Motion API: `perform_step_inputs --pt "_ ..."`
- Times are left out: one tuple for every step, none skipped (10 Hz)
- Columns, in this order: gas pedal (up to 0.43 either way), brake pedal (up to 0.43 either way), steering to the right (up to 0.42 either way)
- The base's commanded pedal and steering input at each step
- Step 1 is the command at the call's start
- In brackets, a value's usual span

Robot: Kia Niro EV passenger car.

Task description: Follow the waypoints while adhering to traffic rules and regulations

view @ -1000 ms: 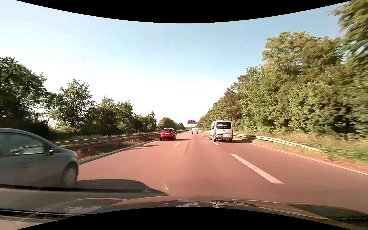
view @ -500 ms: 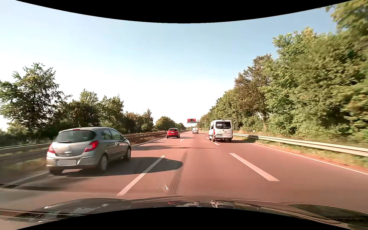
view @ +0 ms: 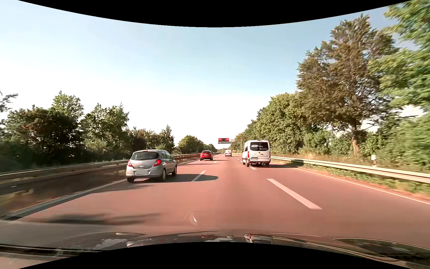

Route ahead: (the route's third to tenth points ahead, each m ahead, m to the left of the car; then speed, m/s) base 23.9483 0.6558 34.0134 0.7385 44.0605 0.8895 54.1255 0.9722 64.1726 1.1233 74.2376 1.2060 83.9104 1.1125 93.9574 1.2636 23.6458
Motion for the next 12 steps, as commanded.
perform_step_inputs --pt "0.26 0.006 -0.001" --pt "0.26 0.006 -0.001" --pt "0.26 0.006 -0.001" --pt "0.26 0.006 -0.001" --pt "0.26 0.006 -0.002" --pt "0.268 0.006 -0.001" --pt "0.268 0.006 -0.001" --pt "0.28 0.006 -0.001" --pt "0.28 0.006 -0.001" --pt "0.28 0.006 -0.001" --pt "0.28 0.006 -0.001" --pt "0.28 0.006 -0.001"
